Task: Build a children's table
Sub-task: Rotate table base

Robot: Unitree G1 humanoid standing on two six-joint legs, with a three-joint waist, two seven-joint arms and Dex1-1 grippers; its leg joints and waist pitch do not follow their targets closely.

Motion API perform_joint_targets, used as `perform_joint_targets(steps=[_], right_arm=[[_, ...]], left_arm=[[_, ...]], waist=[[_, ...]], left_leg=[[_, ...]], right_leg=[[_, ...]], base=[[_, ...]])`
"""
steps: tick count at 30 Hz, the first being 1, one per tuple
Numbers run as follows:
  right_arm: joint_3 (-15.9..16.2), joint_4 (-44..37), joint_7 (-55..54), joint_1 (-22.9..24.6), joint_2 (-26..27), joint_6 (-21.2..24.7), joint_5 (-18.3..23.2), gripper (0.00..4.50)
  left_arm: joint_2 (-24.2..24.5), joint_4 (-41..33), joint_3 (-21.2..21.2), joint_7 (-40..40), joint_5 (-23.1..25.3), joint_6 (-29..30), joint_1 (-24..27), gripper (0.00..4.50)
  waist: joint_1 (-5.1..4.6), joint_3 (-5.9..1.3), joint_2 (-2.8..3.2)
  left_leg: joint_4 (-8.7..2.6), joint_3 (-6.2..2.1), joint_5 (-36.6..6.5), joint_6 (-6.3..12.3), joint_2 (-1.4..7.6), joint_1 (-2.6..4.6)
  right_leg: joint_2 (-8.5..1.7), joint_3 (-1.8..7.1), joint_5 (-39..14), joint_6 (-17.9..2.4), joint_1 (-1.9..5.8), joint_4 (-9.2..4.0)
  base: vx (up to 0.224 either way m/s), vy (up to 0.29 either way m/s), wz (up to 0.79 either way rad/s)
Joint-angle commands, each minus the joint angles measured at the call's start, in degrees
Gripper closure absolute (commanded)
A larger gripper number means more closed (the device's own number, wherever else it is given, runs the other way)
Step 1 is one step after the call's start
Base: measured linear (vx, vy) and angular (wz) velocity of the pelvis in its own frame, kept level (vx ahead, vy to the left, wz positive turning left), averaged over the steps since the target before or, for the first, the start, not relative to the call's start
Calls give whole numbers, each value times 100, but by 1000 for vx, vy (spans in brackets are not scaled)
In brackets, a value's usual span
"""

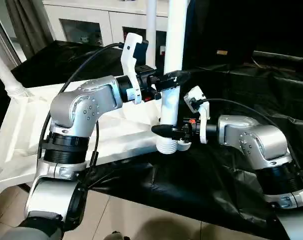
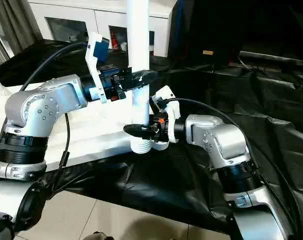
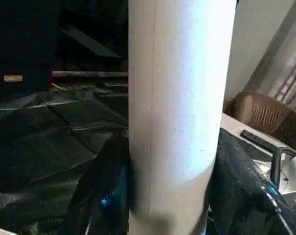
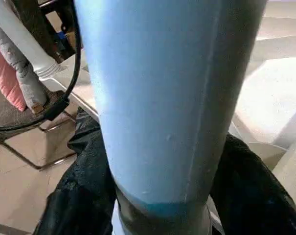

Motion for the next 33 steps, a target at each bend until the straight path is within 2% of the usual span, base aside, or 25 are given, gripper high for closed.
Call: perform_joint_targets(steps=[1,4,9,11,13,14,15,18,19,22,23,25,26,27,28,29,30,32,33], right_arm=[[-102,106,-65,-54,-16,37,6,230],[-121,134,-86,-60,-13,30,14,252],[-155,167,-114,-61,4,2,-7,257],[-166,169,-128,-59,11,-8,-5,258],[-190,168,-163,-47,34,-44,6,258],[-215,175,-205,-38,58,-84,3,258],[-256,190,-264,-29,97,-140,-3,259],[-397,270,-466,-30,220,-311,-33,259],[-531,344,-660,-39,321,-450,-54,259],[-857,518,-1109,-73,529,-701,-63,259],[-1055,621,-1451,-81,659,-985,-117,259],[-1092,641,-1508,-84,681,-1016,-117,259],[-1177,706,-1673,-91,724,-1128,-149,259],[-1210,801,-1863,-86,727,-1234,-252,259],[-1227,883,-2020,-76,722,-1337,-352,259],[-1232,926,-2101,-66,718,-1398,-409,259],[-1214,1021,-2255,-37,687,-1525,-574,259],[-1201,1142,-2450,33,647,-1685,-799,259],[-1198,1155,-2483,52,638,-1709,-839,259]], left_arm=[[24,-31,-9,-66,-39,23,-124,269],[28,-18,6,-50,-39,27,-114,269],[15,-8,27,2,-12,-19,-62,269],[-5,1,60,55,-11,-29,-58,199],[-63,76,183,211,-35,-24,-81,199],[-97,120,256,298,-36,-66,-91,197],[-126,142,308,347,-36,-130,-86,178],[-191,135,382,438,2,-353,-42,155],[-247,118,458,459,-32,-476,9,155],[-315,95,540,595,10,-630,108,155],[-275,145,467,643,130,-626,169,155],[-260,154,441,645,160,-624,182,155],[-144,192,236,607,370,-662,248,155],[98,254,-223,479,778,-793,360,155],[324,306,-659,347,1158,-941,466,155],[443,333,-892,274,1362,-1025,525,155],[639,413,-1317,106,1685,-1183,634,155],[835,656,-1910,-152,2145,-1504,788,155],[858,733,-2023,-207,2233,-1581,815,155]], waist=[[15,-469,-64],[14,-472,-61],[11,-469,-60],[14,-472,-58],[9,-471,-62],[15,-471,-27],[8,-470,-41],[9,-477,-48],[2,-476,-24],[-2,-486,-35],[0,-488,-36],[-13,-484,-37],[-9,-478,-25],[-10,-480,-6],[-24,-480,-7],[-27,-469,4],[-39,-471,-2],[-35,-477,19],[-35,-478,16]], left_leg=[[-340,-90,-411,114,231,104],[-338,-88,-410,114,232,107],[-338,-87,-422,109,229,104],[-339,-90,-419,105,233,105],[-335,-86,-415,100,230,100],[-333,-90,-429,90,227,103],[-334,-85,-446,90,223,100],[-340,-96,-442,64,230,104],[-338,-94,-446,50,232,100],[-340,-92,-405,52,225,104],[-341,-92,-390,54,233,110],[-343,-84,-424,48,221,107],[-349,-87,-427,49,223,115],[-353,-92,-452,39,229,121],[-361,-96,-481,32,236,126],[-379,-106,-535,-8,241,133],[-375,-93,-527,-50,229,130],[-379,-95,-491,-138,228,133],[-377,-92,-502,-143,226,138]], right_leg=[[-420,239,-315,-1278,340,-372],[-420,240,-316,-1280,338,-371],[-420,240,-306,-1284,340,-373],[-423,241,-320,-1279,340,-371],[-424,241,-294,-1289,343,-373],[-423,239,-324,-1294,337,-373],[-419,238,-334,-1291,338,-385],[-421,233,-302,-1293,342,-380],[-424,239,-276,-1294,330,-385],[-417,232,-178,-1323,339,-366],[-424,235,-164,-1315,330,-362],[-417,231,-230,-1300,332,-372],[-411,233,-277,-1260,327,-380],[-406,232,-325,-1228,317,-379],[-401,236,-421,-1116,304,-384],[-404,235,-584,-1015,291,-406],[-397,239,-578,-1010,299,-393],[-404,244,-546,-977,288,-403],[-399,247,-538,-962,284,-410]], base=[[0,0,0],[0,0,0],[0,0,0],[0,0,0],[0,0,0],[0,0,0],[0,0,0],[0,0,0],[0,0,0],[0,0,0],[0,0,0],[0,0,0],[0,0,0],[0,0,0],[0,0,0],[0,0,0],[0,0,0],[0,0,0],[0,0,0]])
